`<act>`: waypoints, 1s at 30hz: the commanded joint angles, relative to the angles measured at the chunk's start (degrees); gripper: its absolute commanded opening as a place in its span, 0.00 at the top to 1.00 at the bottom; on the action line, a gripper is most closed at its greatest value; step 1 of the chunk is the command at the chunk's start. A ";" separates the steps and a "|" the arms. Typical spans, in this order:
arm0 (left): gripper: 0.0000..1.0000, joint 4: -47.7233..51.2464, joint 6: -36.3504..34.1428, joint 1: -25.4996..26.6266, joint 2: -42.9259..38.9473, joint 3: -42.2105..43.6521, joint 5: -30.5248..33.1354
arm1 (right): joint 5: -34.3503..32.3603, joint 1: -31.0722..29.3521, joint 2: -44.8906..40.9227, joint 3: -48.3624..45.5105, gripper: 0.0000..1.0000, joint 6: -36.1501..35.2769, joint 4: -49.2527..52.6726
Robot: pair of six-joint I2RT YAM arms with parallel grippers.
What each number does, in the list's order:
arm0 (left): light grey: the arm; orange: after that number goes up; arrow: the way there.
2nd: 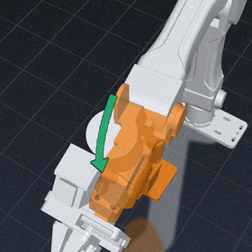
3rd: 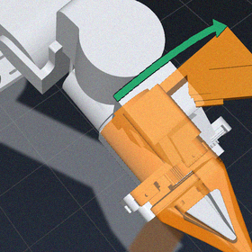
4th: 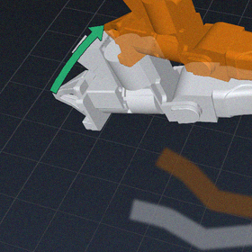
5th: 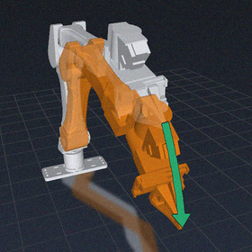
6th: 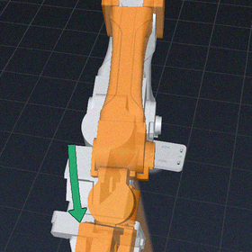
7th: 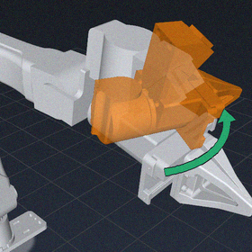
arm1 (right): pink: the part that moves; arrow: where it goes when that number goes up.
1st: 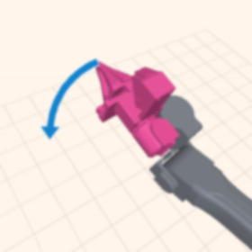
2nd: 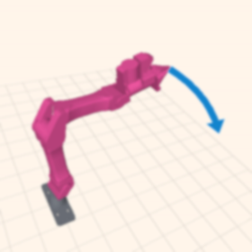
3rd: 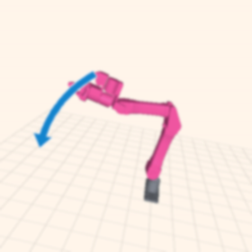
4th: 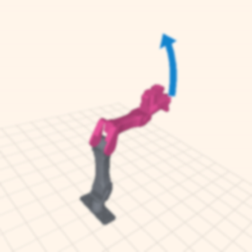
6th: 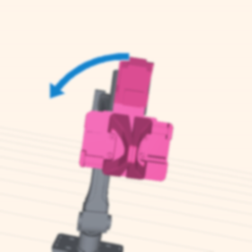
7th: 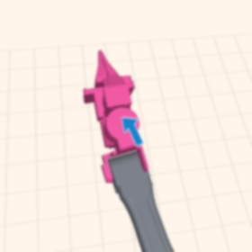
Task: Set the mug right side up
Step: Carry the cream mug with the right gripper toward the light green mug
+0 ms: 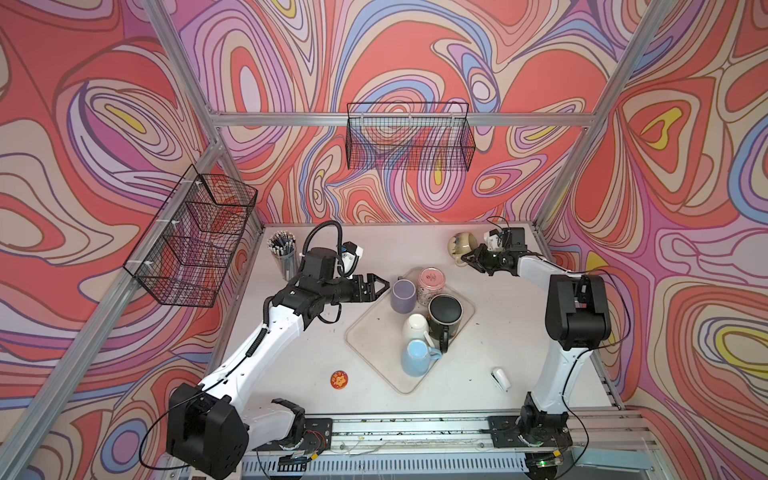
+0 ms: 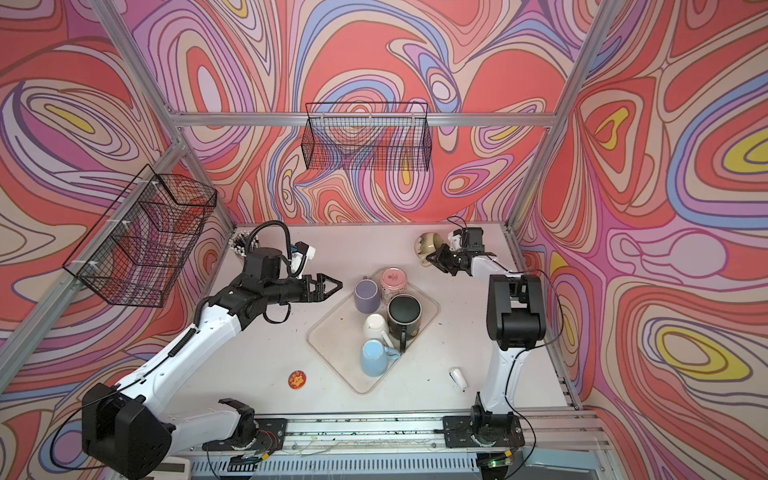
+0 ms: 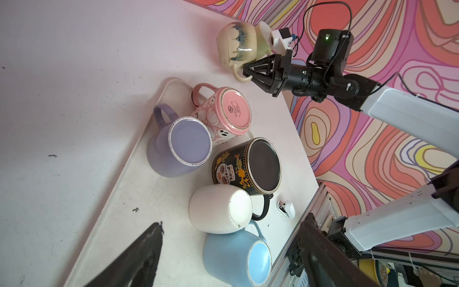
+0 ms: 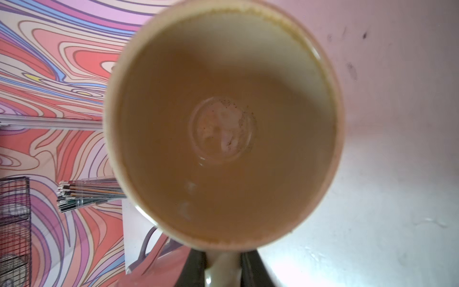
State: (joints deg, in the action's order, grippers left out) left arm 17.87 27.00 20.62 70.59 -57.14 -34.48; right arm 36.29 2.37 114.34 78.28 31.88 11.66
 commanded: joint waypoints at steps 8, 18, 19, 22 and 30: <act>0.08 3.39 -2.32 -0.21 -1.66 1.86 0.93 | -9.60 0.45 4.57 13.93 1.00 -11.42 12.84; 0.07 4.72 -3.27 -0.21 -1.55 1.95 1.77 | -18.88 0.39 8.08 20.87 1.00 -16.09 21.65; 0.07 4.72 -3.34 -0.22 -1.41 1.95 1.82 | -19.65 0.36 8.30 21.28 1.00 -16.51 22.23; 0.07 4.63 -3.41 -0.23 -0.97 1.72 1.70 | -22.58 -0.12 9.09 23.01 1.00 -18.35 24.37; 0.08 4.63 -3.70 -0.15 -0.22 1.47 1.70 | -30.91 -2.34 11.85 28.15 1.00 -22.58 29.31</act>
State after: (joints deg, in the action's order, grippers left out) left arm 21.28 24.84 20.62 70.17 -55.72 -33.10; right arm 10.09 0.97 125.01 103.55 12.29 40.03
